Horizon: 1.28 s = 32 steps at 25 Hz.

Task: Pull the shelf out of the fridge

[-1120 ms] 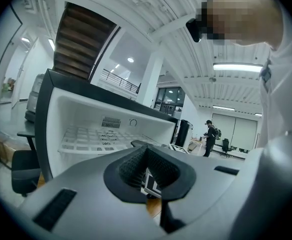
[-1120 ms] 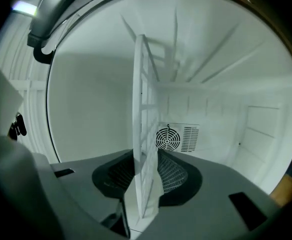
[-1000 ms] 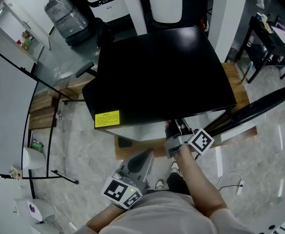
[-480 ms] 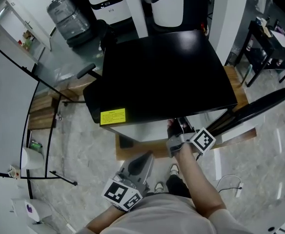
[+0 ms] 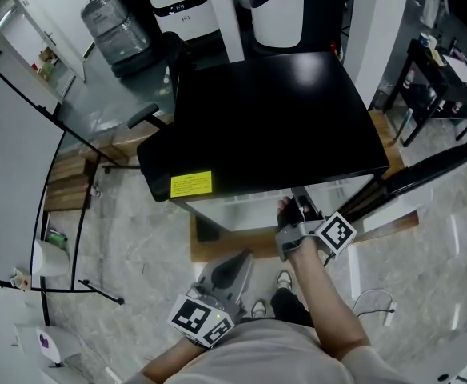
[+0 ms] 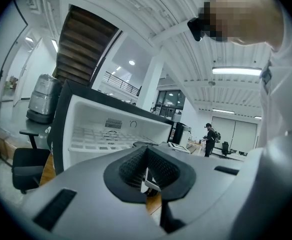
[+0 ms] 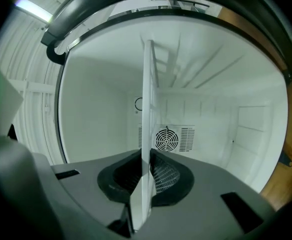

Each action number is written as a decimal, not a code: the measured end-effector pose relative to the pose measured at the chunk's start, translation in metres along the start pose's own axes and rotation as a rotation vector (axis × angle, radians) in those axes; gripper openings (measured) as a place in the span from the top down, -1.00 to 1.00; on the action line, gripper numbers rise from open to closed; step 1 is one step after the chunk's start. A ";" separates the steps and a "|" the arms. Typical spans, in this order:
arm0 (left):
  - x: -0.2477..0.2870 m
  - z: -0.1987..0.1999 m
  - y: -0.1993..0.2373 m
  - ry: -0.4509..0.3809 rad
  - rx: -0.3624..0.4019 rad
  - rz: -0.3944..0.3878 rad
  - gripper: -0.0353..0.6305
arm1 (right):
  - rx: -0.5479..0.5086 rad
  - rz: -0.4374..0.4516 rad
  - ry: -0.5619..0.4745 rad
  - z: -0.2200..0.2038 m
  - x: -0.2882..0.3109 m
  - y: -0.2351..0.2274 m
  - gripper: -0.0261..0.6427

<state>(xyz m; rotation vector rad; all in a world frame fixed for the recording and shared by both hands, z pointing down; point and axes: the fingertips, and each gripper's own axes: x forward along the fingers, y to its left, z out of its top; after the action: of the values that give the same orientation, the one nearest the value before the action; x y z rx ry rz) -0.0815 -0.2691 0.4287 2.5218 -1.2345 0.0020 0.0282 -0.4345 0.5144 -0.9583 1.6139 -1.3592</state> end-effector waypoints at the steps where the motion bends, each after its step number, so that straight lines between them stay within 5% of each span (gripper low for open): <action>1: -0.001 0.000 -0.001 -0.001 0.000 -0.002 0.88 | 0.002 0.001 -0.002 0.000 -0.001 0.001 0.78; 32: -0.060 -0.009 -0.029 -0.023 0.008 -0.081 0.88 | 0.010 -0.029 -0.004 -0.024 -0.085 0.011 0.78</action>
<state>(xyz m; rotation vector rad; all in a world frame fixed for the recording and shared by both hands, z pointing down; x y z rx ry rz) -0.0953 -0.2045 0.4201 2.5844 -1.1423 -0.0417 0.0391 -0.3460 0.5152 -0.9815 1.5940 -1.3834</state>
